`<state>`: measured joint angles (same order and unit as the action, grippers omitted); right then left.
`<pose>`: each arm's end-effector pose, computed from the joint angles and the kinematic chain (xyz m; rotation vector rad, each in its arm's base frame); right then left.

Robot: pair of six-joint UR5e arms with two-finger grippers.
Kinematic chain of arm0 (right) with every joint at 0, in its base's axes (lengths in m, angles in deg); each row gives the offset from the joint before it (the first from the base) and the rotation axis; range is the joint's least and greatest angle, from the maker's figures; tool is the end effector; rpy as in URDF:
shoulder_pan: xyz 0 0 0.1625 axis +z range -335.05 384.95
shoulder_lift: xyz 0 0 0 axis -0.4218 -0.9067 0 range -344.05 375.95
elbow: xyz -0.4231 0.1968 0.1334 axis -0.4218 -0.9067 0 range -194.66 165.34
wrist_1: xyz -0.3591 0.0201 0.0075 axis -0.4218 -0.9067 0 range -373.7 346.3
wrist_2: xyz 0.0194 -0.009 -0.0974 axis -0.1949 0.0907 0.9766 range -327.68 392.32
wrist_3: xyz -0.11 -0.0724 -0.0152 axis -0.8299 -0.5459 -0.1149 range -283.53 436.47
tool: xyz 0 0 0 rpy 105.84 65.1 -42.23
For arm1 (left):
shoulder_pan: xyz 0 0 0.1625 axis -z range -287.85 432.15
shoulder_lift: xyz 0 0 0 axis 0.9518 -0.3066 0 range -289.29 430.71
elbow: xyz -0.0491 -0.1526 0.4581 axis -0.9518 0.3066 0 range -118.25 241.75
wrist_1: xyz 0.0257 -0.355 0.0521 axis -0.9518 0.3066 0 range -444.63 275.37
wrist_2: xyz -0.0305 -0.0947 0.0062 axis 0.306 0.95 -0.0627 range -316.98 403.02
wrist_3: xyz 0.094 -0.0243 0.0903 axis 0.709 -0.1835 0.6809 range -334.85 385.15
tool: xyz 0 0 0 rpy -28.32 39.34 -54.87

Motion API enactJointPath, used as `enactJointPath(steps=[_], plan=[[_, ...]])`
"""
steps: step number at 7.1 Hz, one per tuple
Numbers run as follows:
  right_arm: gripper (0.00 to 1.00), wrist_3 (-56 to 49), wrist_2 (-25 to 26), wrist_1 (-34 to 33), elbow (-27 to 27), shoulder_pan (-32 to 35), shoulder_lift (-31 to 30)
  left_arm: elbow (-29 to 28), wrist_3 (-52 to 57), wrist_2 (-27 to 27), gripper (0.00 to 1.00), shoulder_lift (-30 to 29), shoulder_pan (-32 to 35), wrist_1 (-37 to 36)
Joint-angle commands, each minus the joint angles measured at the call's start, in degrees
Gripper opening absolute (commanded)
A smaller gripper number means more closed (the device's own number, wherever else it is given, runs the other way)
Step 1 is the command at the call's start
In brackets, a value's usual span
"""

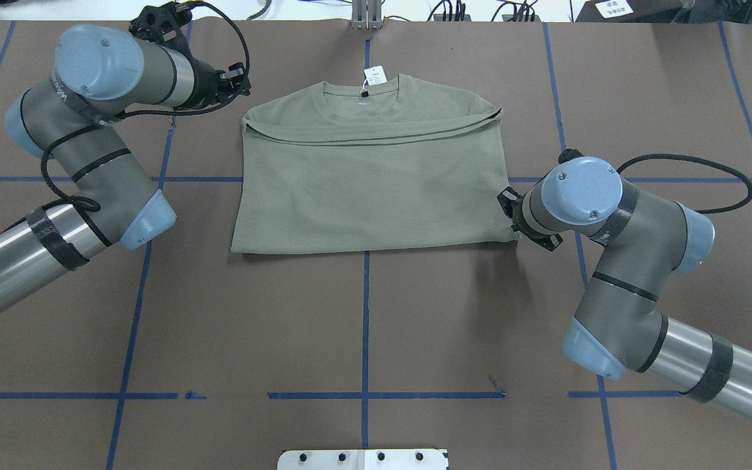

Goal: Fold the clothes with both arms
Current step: 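Lower the right gripper to the shirt corner nearest it and grasp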

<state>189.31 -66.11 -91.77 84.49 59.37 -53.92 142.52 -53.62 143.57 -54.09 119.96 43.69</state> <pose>-0.4470 -0.4443 0.4877 -0.0701 -0.7551 0.9002 0.4156 -0.6211 0.3846 0.4086 1.0592 -0.4667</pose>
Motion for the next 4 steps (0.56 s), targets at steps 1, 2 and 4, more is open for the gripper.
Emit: enactJointPath(steps=[1, 2, 4], plan=[[0.00, 0.02, -2.98, -0.42, 3.05, 0.20, -1.31, 0.00, -0.24, 0.09, 0.47, 0.00, 0.00, 0.00], [0.00, 0.02, -3.60, -0.51, 5.77, -0.14, -2.89, 0.09, -0.33, 0.09, 0.47, -0.09, -0.09, 0.09], [0.00, 0.02, -3.78, -0.59, 7.10, -0.15, -4.64, 0.17, -0.42, 0.09, 0.47, 0.00, -0.18, 0.09]])
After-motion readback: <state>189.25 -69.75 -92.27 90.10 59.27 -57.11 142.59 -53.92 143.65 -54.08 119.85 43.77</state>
